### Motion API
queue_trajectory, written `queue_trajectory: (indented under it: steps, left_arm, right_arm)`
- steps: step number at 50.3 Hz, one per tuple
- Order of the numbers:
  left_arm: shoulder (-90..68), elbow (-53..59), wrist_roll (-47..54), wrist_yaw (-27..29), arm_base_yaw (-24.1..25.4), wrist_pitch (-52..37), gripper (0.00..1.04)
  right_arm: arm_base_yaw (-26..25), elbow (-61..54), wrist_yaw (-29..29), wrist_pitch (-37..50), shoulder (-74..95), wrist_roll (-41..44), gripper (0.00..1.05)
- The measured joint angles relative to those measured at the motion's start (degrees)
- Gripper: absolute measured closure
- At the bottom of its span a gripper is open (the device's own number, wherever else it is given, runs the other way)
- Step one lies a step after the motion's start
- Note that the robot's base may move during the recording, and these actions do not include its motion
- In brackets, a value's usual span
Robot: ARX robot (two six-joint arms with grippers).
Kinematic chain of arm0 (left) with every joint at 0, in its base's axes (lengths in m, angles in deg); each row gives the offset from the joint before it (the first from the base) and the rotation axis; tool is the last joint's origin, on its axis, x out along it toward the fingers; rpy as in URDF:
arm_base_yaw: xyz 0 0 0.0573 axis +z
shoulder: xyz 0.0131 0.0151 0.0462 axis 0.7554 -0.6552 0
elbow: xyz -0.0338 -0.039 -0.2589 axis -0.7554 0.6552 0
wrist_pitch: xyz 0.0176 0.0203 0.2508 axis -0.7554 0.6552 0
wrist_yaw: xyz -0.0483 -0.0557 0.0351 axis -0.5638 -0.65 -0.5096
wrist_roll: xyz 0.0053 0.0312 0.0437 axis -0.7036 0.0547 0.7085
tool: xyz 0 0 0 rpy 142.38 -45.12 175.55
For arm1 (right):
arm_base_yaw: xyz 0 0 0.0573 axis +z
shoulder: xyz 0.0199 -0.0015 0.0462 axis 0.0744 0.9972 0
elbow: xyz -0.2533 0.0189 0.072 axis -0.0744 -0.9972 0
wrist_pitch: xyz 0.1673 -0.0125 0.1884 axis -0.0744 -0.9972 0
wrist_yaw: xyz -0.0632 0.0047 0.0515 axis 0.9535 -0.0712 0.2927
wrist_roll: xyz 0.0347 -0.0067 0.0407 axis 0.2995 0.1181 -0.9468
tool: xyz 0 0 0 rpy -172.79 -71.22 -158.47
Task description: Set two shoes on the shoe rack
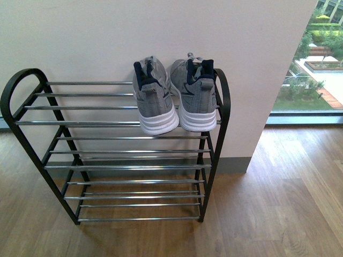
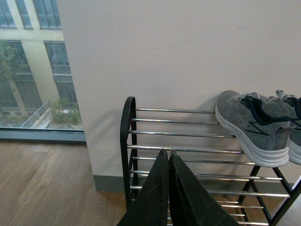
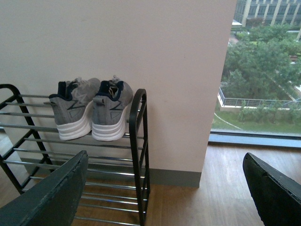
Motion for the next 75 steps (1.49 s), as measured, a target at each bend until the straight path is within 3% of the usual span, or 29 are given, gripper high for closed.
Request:
queue_trajectory:
  steps: [27,32,44,51,65,70,75]
  left_arm:
    - [8.1,0.0,0.0,0.0,0.0,8.2,1.03]
    - [16.3,0.0,0.0,0.0,0.0,17.9,1.03]
    - [17.5,0.0,-0.1,0.0,0.0,18.5,1.03]
    - [17.5,0.0,0.0,0.0,0.0,18.5,0.74]
    - [17.5,0.0,0.0,0.0,0.0,18.5,0.31]
    - [17.5,0.0,0.0,0.1,0.0,18.5,0.10]
    - [17.5,0.0,0.0,0.1,0.0,18.5,0.10]
  right_arm:
    - [0.0,0.0,0.0,0.0,0.0,0.0,0.09]
    - [0.0,0.0,0.0,0.0,0.0,0.0,0.09]
    - [0.0,0.0,0.0,0.0,0.0,0.0,0.09]
    - [0.0,0.0,0.0,0.0,0.0,0.0,0.09]
    - [0.0,0.0,0.0,0.0,0.0,0.0,0.09]
    - [0.0,0.0,-0.1,0.0,0.0,0.0,0.09]
    - [0.0,0.0,0.0,0.0,0.0,0.0,0.09]
